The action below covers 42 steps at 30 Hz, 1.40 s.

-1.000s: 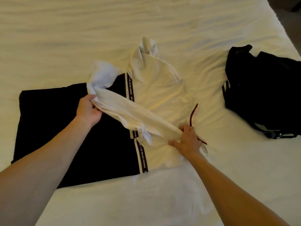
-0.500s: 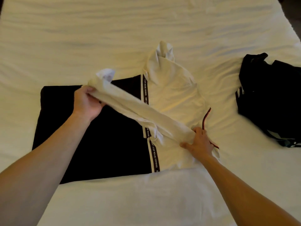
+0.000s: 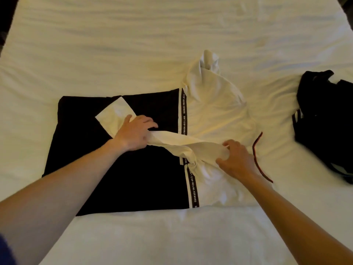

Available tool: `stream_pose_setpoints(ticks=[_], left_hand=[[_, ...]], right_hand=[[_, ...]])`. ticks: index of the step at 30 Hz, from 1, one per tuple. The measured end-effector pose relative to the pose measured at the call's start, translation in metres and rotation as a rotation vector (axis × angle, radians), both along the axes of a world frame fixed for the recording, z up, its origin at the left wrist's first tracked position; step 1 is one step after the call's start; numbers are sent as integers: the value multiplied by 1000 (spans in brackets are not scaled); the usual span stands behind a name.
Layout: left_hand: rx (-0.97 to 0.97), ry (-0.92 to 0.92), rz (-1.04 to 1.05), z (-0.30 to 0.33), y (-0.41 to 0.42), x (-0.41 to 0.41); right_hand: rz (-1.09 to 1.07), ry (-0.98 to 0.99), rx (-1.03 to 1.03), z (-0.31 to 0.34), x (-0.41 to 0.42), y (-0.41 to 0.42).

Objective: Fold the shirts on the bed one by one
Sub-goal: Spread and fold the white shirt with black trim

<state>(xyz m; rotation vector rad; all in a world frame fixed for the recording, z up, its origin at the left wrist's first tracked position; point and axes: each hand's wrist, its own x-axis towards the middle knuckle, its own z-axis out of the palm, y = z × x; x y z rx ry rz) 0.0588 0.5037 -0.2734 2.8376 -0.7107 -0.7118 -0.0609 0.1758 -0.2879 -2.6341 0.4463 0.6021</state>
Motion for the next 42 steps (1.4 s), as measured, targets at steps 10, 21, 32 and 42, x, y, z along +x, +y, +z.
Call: stream_pose_setpoints(ticks=[10, 21, 32, 42], left_hand=[[362, -74, -434, 28, 24, 52], [18, -453, -184, 63, 117, -29], [59, -430, 176, -8, 204, -185], [10, -390, 206, 3, 221, -196]], right_hand=[[41, -130, -73, 2, 41, 34], [-107, -548, 68, 19, -7, 29], [385, -497, -84, -22, -112, 51], [241, -265, -110, -16, -116, 55]])
